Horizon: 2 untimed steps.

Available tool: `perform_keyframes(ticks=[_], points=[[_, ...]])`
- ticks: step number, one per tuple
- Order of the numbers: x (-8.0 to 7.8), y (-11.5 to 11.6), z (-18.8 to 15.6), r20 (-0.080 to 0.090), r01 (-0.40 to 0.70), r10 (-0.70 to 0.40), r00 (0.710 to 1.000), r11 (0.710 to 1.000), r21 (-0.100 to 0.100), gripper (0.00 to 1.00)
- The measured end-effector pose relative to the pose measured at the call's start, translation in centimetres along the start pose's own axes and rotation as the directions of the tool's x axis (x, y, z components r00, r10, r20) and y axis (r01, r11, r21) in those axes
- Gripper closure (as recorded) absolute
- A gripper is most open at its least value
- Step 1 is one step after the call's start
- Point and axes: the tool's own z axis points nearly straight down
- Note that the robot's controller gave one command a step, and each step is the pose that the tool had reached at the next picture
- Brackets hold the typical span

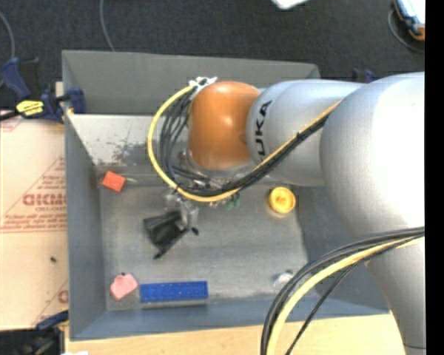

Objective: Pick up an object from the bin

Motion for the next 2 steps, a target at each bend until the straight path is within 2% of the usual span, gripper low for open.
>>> perform_keyframes(ticks=[2], points=[[0.0, 0.0, 0.0, 0.0, -0.002, 0.002, 1.0, 1.0, 0.0, 1.0]])
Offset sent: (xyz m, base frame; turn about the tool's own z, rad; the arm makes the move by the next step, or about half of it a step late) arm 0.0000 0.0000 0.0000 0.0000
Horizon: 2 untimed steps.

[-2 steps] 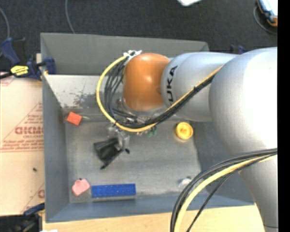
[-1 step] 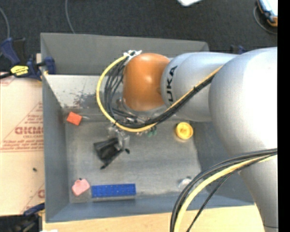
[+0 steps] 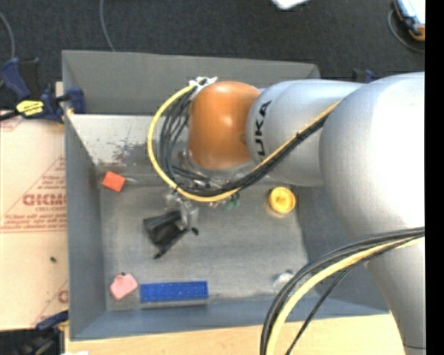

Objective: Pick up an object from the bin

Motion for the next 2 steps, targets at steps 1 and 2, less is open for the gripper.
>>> perform_keyframes(ticks=[1, 2], points=[[0.0, 0.0, 0.0, 0.0, -0.001, 0.001, 1.0, 1.0, 0.0, 1.0], [0.0, 0.0, 0.0, 0.0, -0.001, 0.001, 1.0, 1.0, 0.0, 1.0]])
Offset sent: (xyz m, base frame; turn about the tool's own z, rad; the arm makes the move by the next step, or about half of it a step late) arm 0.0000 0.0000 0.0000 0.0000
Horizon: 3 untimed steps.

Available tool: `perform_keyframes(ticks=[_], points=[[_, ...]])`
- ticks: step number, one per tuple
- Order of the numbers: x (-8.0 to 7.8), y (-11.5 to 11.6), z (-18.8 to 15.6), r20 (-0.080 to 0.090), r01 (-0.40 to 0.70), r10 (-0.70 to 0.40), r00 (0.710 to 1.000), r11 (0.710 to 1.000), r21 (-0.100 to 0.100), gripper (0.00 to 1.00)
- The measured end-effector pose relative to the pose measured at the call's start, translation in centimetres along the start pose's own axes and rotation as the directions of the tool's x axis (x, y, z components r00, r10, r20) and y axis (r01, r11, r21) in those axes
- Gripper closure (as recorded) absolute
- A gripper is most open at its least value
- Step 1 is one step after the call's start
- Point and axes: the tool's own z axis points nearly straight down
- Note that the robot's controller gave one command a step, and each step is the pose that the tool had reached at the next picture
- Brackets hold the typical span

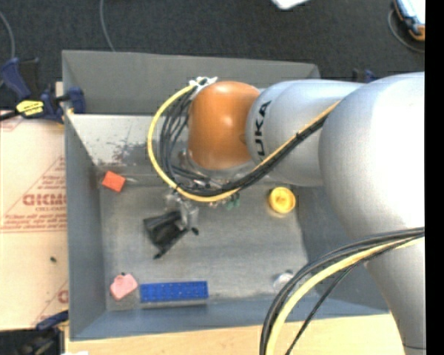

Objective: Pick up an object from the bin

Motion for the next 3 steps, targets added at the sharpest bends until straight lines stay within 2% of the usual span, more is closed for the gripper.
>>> perform_keyframes(ticks=[3], points=[[0.0, 0.0, 0.0, 0.0, -0.001, 0.001, 1.0, 1.0, 0.0, 1.0]])
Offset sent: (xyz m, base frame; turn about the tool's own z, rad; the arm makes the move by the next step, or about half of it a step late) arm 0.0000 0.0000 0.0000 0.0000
